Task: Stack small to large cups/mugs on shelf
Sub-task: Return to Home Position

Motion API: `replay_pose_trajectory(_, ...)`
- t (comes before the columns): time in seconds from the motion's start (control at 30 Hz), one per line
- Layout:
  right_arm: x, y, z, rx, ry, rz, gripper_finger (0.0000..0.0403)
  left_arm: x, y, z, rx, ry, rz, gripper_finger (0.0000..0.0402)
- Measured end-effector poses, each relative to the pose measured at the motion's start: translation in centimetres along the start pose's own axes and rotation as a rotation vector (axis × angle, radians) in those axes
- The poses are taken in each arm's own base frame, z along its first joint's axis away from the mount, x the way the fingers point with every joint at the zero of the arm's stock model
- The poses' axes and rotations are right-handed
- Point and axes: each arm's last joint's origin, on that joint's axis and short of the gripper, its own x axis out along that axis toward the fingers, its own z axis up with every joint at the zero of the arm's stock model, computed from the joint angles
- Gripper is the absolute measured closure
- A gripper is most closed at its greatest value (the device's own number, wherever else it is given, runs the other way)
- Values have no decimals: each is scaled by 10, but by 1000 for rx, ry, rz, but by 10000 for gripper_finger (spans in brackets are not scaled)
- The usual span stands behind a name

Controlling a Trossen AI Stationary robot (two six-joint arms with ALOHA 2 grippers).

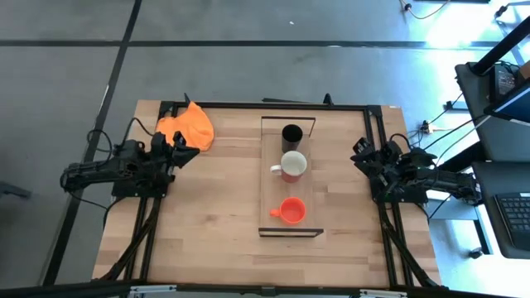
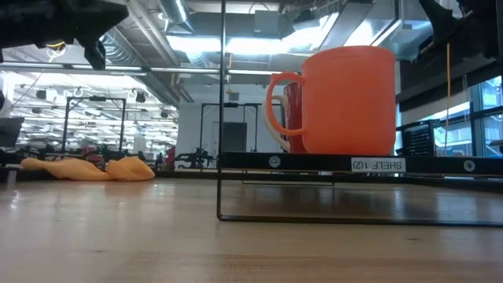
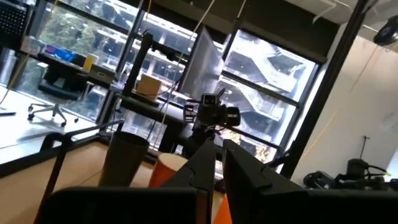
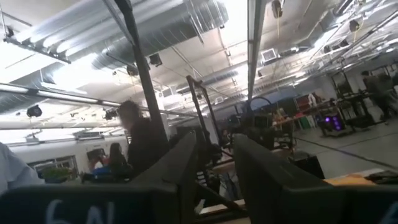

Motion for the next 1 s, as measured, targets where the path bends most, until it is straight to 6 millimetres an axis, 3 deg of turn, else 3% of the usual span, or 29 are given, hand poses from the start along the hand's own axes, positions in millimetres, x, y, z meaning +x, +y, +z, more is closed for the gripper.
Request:
replay_pose_trajectory(0.37, -1, -6, -13, -34, 139, -52, 293, -2, 10, -19, -64, 169, 141, 376)
replay_pose_trajectory(0.67, -5, -13, -28, 40, 290, -144, 293, -16, 25, -48, -248, 429, 420, 376)
replay_pose_trajectory(0.9, -10, -19, -37, 102, 363, -267, 293, -16, 25, -48, -216, 441, 404, 376)
replay_pose_trajectory(1.0, -11, -21, -40, 111, 383, -294, 293, -16, 23, -50, -247, 501, 317, 376)
